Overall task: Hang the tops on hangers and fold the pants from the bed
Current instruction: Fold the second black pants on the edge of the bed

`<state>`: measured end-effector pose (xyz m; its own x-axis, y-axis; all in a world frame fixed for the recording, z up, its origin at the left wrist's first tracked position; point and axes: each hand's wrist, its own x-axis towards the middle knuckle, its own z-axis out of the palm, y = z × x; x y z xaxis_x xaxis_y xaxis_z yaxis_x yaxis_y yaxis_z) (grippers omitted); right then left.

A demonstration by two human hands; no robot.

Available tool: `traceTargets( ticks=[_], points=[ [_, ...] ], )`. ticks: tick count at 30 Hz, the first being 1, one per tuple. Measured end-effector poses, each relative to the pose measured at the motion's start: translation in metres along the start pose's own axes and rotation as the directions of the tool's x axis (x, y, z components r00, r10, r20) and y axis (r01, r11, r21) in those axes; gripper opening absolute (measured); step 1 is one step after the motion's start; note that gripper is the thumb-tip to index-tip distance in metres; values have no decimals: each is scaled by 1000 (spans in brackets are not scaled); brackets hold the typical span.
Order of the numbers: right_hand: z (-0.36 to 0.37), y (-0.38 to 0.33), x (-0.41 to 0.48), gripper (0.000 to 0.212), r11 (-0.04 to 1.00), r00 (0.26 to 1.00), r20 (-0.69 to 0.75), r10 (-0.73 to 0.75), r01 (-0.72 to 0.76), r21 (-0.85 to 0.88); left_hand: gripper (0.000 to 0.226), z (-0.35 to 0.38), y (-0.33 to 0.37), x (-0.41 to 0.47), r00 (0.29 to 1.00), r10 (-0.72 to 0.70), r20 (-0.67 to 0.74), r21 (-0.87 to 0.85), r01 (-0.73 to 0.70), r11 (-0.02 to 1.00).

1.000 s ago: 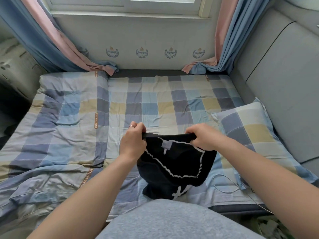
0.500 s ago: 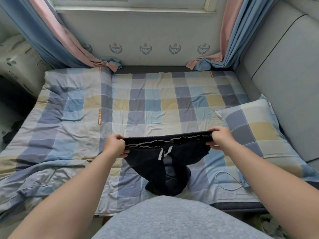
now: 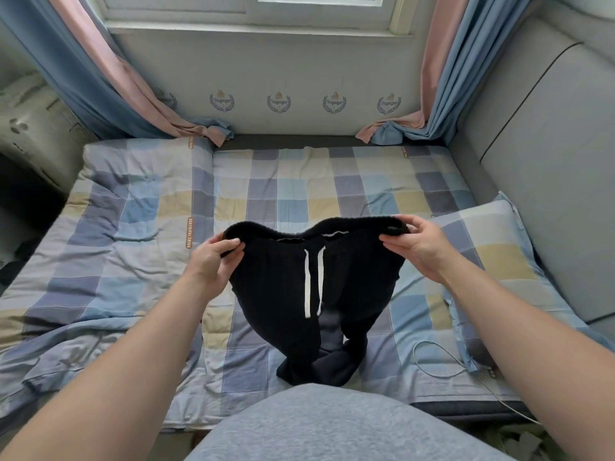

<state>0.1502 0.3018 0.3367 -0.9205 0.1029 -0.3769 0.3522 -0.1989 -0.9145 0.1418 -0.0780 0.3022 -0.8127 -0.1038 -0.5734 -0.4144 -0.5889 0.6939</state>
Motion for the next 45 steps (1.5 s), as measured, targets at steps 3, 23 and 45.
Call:
traceTargets(
  ticks=[3,23,45],
  points=[
    [11,-27,12,32,950,971,-86,-224,198,-242,38,24,22,1,959,280,32,273,-278,921],
    [86,-396,-26,25,212,350,37,-936,645,-735,25,231,328,-116,160,956,245,617,-787,-26],
    [197,-531,-128,10,705,744,208,-635,668,-237,25,329,421,-252,634,675,378,134,-759,637]
  ],
)
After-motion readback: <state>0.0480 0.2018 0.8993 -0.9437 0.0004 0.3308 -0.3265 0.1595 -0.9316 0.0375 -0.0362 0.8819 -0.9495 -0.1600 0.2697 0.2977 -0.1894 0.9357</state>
